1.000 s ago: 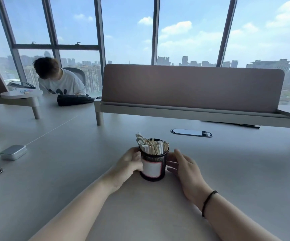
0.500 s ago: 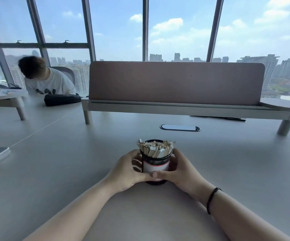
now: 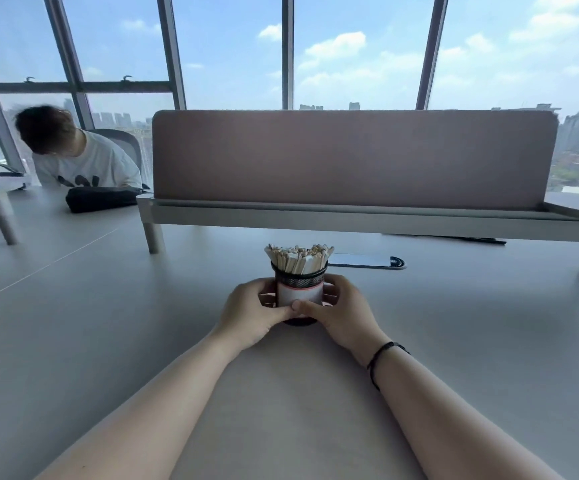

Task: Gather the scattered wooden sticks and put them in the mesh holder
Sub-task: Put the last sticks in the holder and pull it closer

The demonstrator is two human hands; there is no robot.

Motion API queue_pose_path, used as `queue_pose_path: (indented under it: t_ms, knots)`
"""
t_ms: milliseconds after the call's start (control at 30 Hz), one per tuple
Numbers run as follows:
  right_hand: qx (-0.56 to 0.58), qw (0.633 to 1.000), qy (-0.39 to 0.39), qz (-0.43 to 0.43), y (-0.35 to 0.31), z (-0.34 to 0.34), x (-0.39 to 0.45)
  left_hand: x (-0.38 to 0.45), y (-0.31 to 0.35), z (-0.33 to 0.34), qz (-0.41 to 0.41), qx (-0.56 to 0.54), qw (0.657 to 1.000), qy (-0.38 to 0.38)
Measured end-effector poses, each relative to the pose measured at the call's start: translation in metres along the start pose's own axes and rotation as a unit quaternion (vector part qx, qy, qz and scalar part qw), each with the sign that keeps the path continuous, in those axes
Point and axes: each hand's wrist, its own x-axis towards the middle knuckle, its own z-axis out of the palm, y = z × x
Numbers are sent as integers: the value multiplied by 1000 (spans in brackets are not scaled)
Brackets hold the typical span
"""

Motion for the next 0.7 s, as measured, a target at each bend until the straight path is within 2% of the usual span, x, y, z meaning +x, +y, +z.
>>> queue_pose_path:
  t_ms: [333, 700]
  knots:
    - [-19, 1000, 18, -10, 11, 33, 82, 71, -34, -7, 4, 13, 1000, 13]
    - [-36, 999, 29, -9, 16, 41, 104, 93, -47, -4, 6, 26, 1000, 14]
